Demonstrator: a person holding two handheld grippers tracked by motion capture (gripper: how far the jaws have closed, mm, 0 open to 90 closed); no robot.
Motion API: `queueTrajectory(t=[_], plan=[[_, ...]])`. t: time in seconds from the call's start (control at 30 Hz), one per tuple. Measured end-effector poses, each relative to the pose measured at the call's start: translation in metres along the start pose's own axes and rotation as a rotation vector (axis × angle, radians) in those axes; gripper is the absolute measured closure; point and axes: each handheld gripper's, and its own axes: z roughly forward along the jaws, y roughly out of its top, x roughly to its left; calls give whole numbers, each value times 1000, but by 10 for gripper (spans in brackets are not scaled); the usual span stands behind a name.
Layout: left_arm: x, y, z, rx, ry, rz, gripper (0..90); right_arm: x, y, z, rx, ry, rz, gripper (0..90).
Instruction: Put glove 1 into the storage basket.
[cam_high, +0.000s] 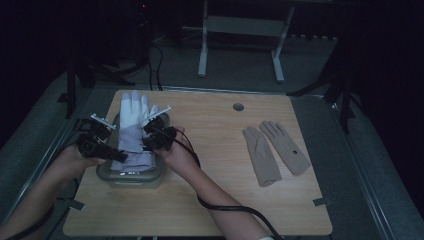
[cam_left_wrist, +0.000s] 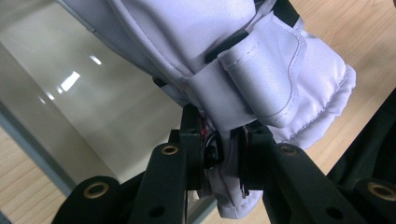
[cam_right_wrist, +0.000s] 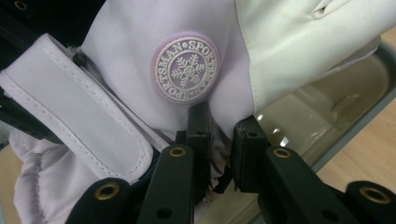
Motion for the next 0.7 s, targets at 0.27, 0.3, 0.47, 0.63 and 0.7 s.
queueTrajectory(t=[0.27, 0.3, 0.47, 0.63, 0.7], plan=[[14, -8, 20, 45, -25, -15, 754, -3, -11, 27, 64, 9, 28, 796], [16, -11, 25, 46, -23, -22, 753, -2, -12, 30, 70, 2, 22, 796], [23, -18, 39, 73, -21, -40, 746, 0, -17, 40, 89, -3, 27, 796], [22, -18, 48, 89, -11, -46, 737, 3, -18, 47, 140, -38, 17, 794], [21, -17, 54, 115, -15, -49, 729, 1, -16, 50, 194, -38, 41, 782]])
